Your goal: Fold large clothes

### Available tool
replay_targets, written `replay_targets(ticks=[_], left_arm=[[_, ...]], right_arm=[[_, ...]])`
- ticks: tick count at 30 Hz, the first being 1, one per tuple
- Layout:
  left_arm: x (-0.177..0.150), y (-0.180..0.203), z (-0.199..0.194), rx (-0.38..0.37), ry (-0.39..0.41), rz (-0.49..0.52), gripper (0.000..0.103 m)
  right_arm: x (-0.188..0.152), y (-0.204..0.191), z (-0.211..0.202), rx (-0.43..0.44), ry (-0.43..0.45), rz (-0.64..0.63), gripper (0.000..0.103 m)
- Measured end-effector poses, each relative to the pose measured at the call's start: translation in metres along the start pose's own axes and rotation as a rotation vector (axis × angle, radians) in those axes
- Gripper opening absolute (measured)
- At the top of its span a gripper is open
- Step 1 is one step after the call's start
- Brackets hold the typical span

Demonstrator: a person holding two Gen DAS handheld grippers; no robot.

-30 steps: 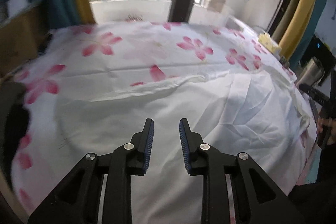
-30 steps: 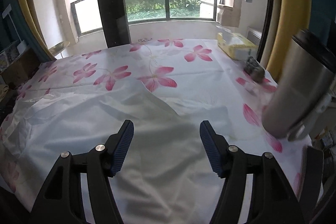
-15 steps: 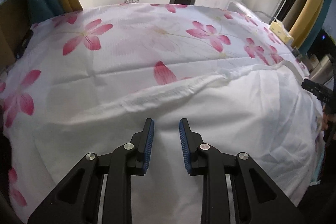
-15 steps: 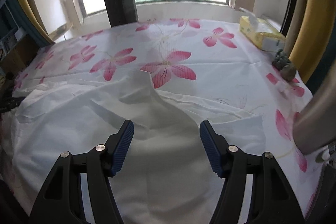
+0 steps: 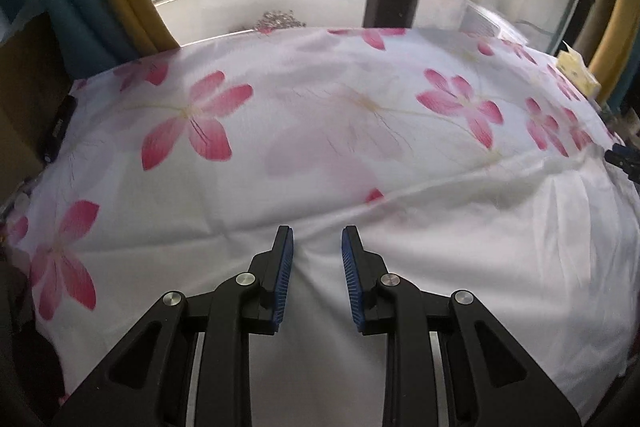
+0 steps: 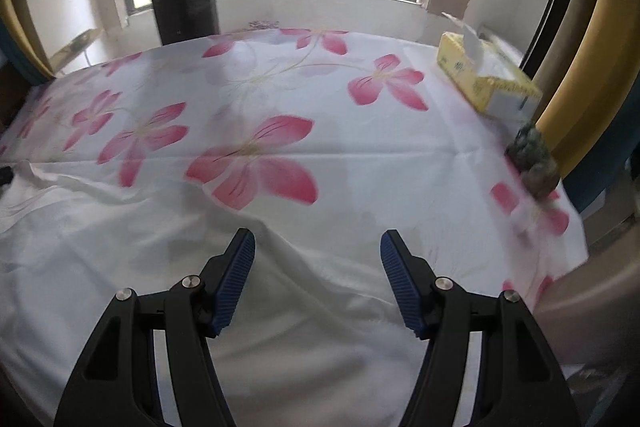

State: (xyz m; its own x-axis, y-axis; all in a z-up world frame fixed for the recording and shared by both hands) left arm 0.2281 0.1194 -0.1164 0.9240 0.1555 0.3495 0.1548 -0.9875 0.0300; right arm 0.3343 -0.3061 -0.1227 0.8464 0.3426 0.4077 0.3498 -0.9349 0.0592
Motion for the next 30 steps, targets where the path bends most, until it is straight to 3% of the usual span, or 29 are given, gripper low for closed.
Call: replay_targets(ticks=[6, 9, 11, 13, 15, 19, 21, 25, 30], left_arm=[[0.008, -0.016, -0.004, 0.005, 0.032, -0.065, 0.027], [0.003, -0.012, -0.019, -0.053, 0.07, -0.063, 0.027], [0.0, -0.005, -0.027, -0.091, 0.084, -0.05, 0.027], [-0.002, 0.009, -0.03, -0.131, 0.079, -0.026, 0.027], [-0.002, 0.027, -0.028, -0.17, 0.06, 0.017, 0.027], [-0.002, 0.066, -0.014, -0.212, 0.043, 0.116, 0.027], [-0.002, 0.08, -0.004, -0.234, 0.017, 0.15, 0.027], [0.0, 0.094, 0.008, -0.203, -0.001, 0.209, 0.027], [0.007, 0.08, 0.011, -0.183, 0.009, 0.144, 0.027]], right_arm=[[0.017, -0.005, -0.003, -0.101, 0.036, -0.042, 0.065], [0.019, -0.003, -0.012, -0.099, 0.066, -0.032, 0.065], [0.017, -0.002, -0.023, -0.043, 0.098, -0.018, 0.065], [0.015, -0.01, -0.035, 0.087, 0.134, -0.024, 0.065], [0.014, -0.026, -0.041, 0.165, 0.141, -0.066, 0.065], [0.017, -0.066, -0.022, 0.26, 0.088, -0.16, 0.065], [0.017, -0.08, -0.004, 0.28, 0.035, -0.192, 0.059], [0.023, -0.093, 0.017, 0.274, -0.008, -0.227, 0.057], [0.041, -0.099, 0.027, 0.175, -0.028, -0.266, 0.057]])
Point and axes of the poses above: each gripper's, at about its wrist camera, not at the fingertips, and z roughly the way its jaws point, y to its right, x to its top, the point moved 1 cm from there along z, roughly the way its jaws point, and after that the axes turned 13 degrees about -y, right-handed, at the moved point
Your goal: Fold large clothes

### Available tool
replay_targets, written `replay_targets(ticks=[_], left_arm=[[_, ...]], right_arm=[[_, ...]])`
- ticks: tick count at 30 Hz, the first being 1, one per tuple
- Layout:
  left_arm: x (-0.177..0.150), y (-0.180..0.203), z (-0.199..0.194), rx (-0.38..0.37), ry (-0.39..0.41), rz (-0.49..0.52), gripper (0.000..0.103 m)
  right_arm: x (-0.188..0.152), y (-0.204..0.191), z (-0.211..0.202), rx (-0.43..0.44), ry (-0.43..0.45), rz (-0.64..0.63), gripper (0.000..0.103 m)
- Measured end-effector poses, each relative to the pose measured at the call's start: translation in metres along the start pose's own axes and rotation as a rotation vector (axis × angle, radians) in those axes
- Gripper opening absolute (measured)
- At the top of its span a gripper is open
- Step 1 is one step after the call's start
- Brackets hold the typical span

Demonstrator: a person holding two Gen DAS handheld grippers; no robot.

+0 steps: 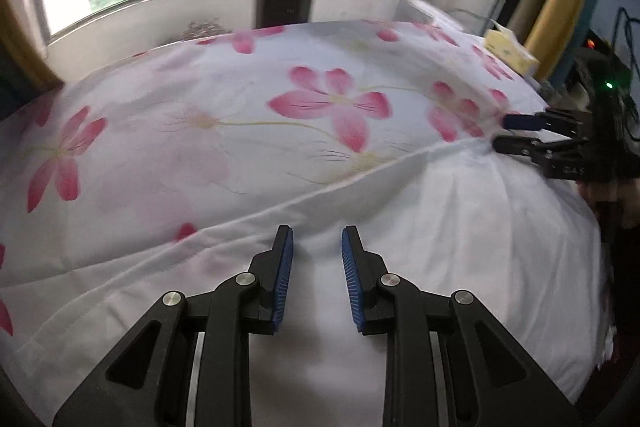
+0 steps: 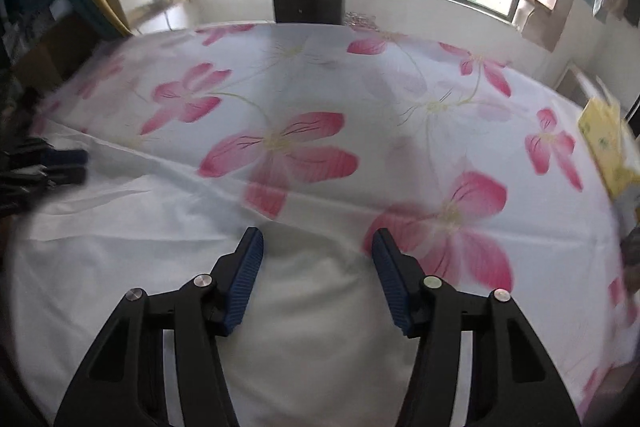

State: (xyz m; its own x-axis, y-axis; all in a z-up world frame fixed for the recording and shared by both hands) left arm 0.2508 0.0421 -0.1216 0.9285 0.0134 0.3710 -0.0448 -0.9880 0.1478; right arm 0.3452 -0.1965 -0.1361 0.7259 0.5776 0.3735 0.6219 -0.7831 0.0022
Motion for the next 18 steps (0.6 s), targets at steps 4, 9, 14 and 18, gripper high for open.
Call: replay_targets(ticks=[4, 9, 14, 18], left_arm=[[0.0, -0.019, -0.005, 0.018, 0.016, -0.068, 0.027], [-0.012, -0.036, -0.017, 0.039, 0.033, -0.13, 0.027], [-0.039, -0.04, -0.041, 0.042, 0.074, -0.183, 0.027], [-0.062, -0.034, -0.056, 0.03, 0.107, -0.209, 0.027]], right_arm=[[0.005, 0.001, -0.001, -0.017, -0.001, -0.005, 0.057], [-0.008, 0.008, -0.024, -0.066, 0.051, 0.039, 0.057], [-0.041, 0.026, -0.055, -0.118, 0.094, 0.137, 0.057], [-0.082, 0.048, -0.074, -0.168, 0.093, 0.236, 0.057]])
Point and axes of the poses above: each gripper's, at about its wrist camera, not at the fingertips, and z roughly the way its jaws point, y to its right, x to its top, the point moved 1 cm from there along z, roughly the way its jaws point, and after that the axes turned 13 degrees about -y, right-handed, at the moved point
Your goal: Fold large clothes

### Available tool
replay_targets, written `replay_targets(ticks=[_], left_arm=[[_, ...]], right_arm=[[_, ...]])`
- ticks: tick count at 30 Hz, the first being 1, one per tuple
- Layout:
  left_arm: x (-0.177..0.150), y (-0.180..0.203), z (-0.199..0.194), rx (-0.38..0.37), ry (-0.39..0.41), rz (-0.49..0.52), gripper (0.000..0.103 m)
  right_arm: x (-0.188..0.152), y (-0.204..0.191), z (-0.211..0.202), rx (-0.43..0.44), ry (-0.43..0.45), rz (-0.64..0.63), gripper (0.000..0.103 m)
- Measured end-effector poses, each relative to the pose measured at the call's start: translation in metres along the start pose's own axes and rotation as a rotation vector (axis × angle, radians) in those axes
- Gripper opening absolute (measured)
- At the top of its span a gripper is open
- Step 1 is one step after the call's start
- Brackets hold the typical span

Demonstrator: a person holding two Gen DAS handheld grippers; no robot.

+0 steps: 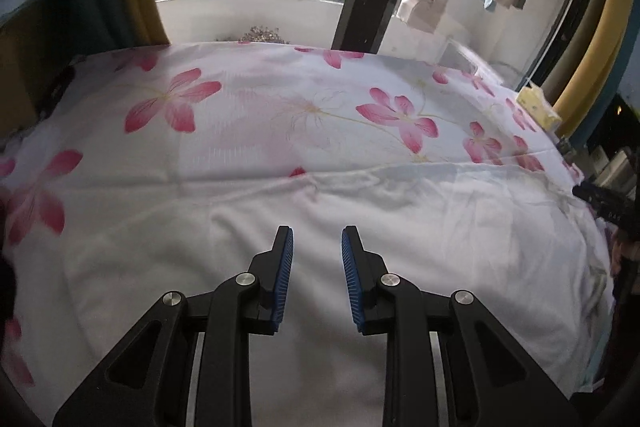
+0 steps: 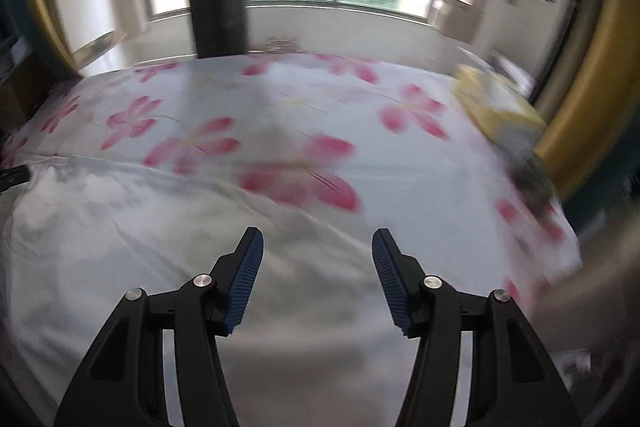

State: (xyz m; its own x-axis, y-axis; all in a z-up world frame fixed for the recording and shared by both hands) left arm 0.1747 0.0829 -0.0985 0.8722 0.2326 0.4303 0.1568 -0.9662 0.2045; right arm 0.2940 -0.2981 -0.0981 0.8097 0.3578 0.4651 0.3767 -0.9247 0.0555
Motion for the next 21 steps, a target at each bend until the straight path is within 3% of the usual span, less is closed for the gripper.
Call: replay_targets(ticks=[6, 13, 17, 21], left_arm=[[-0.02, 0.04, -0.018, -0.021, 0.032, 0.103, 0.027], [-0.041, 0.084, -0.018, -0.061, -0.005, 0.185, 0.027], [-0.055, 0.094, 0.009, -0.01, -0.091, 0.22, 0.027], [-0.059, 0.094, 0.008, 0.0, -0.064, 0.22, 0.027]], right_arm=[[-0.04, 0.031, -0.012, -0.041, -0.004, 0.107, 0.057], [-0.051, 0.032, -0.005, -0.002, 0.0, 0.093, 0.057], [-0.054, 0.038, 0.007, -0.025, -0.047, 0.105, 0.057], [-0.062, 0.043, 0.009, -0.039, -0.067, 0.109, 0.057]])
Point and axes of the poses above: each gripper's, at about its wrist camera, not at the fingertips, and z roughly the way its jaws point, y to its right, x to its top, the point moved 1 cm from there along z, roughly the way its jaws point, and after that the axes turned 13 degrees about -y, right-handed, at the moved point
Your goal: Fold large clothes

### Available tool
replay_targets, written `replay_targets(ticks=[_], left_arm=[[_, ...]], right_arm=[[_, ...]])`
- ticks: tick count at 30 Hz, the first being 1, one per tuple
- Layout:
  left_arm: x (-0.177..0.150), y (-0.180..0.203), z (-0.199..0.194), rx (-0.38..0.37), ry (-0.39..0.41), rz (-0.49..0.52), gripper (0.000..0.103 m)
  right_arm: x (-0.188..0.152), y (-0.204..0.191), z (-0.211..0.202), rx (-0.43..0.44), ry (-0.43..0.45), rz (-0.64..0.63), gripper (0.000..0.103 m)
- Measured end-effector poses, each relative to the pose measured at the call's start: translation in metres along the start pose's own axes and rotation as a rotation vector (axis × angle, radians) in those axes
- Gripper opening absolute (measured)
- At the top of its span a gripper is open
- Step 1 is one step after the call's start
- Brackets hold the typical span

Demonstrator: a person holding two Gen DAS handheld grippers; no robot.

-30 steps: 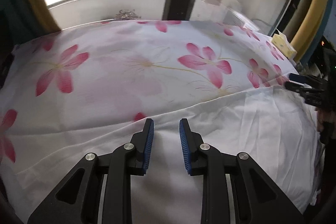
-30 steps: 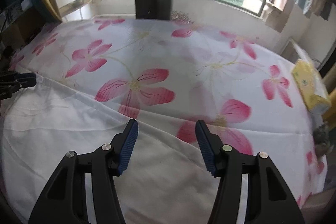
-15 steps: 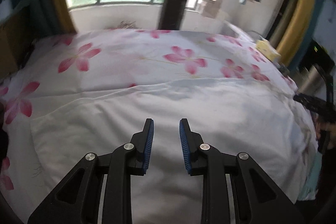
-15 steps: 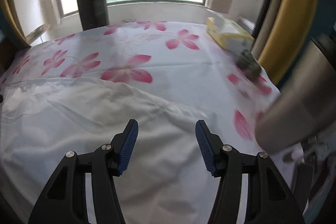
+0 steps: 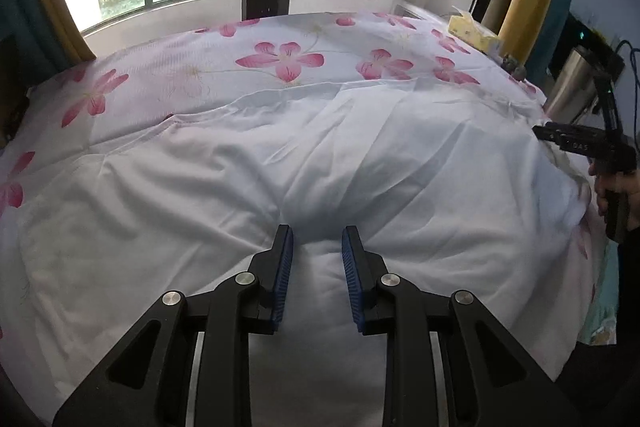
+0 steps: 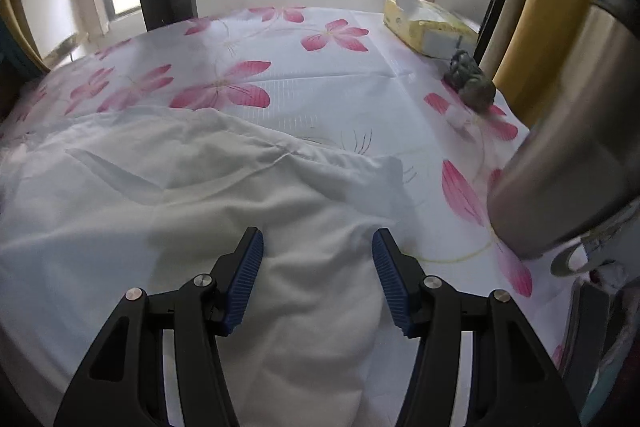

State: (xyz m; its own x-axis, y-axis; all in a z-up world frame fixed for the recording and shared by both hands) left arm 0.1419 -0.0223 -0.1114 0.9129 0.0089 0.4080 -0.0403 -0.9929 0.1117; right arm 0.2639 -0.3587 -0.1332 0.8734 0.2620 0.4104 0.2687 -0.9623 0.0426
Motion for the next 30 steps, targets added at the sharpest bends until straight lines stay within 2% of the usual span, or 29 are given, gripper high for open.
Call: replay_targets(ticks=[3, 6, 9, 10, 13, 14, 18, 20, 21, 23, 25, 30], left_arm=[[0.004, 0.002, -0.003, 0.01, -0.01, -0.021, 0.027], [0.007, 0.013, -0.012, 0.01, 0.014, 0.002, 0.027], [0.01, 0.028, -0.021, -0.02, 0.044, 0.036, 0.027], [0.011, 0.034, -0.024, -0.03, 0.053, 0.049, 0.027], [0.011, 0.049, -0.024, -0.058, 0.057, 0.083, 0.027], [0.011, 0.052, -0.021, -0.06, 0.051, 0.081, 0.028], [0.007, 0.055, -0.003, -0.063, -0.003, 0.06, 0.043], [0.003, 0.054, 0.007, -0.065, -0.035, 0.058, 0.044], [0.0, 0.055, 0.011, -0.059, -0.033, 0.065, 0.044], [-0.004, 0.06, 0.011, -0.032, -0.009, 0.091, 0.044], [-0.006, 0.062, 0.011, -0.013, 0.003, 0.102, 0.044], [-0.009, 0.065, 0.011, 0.009, 0.018, 0.113, 0.045]], right_arm=[[-0.005, 0.0, -0.011, -0.019, 0.035, 0.009, 0.057], [-0.007, -0.01, -0.031, 0.023, 0.11, 0.024, 0.057], [-0.008, -0.048, -0.051, 0.134, 0.185, -0.065, 0.057], [-0.008, -0.07, -0.056, 0.199, 0.199, -0.122, 0.057], [-0.007, -0.118, -0.058, 0.34, 0.199, -0.25, 0.058], [-0.006, -0.13, -0.057, 0.359, 0.192, -0.278, 0.059], [-0.01, -0.166, -0.044, 0.372, 0.14, -0.34, 0.062], [-0.015, -0.175, -0.036, 0.369, 0.11, -0.367, 0.065], [-0.018, -0.179, -0.03, 0.361, 0.087, -0.382, 0.07], [-0.022, -0.18, -0.017, 0.343, 0.043, -0.407, 0.072], [-0.031, -0.184, -0.016, 0.307, 0.068, -0.439, 0.074], [-0.04, -0.18, -0.02, 0.29, 0.079, -0.463, 0.08]])
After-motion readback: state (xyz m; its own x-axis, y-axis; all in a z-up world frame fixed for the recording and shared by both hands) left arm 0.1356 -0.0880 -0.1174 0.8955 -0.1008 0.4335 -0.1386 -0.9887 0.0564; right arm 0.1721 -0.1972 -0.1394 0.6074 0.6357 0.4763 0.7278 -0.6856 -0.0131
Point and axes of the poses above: each gripper's, at about its wrist camera, not at the fingertips, and z roughly the way its jaws point, y to its right, x to its top, the point moved 1 cm from there along z, roughly the way its jaws point, and after that the axes turned 13 degrees about -y, right-handed, at the moved point
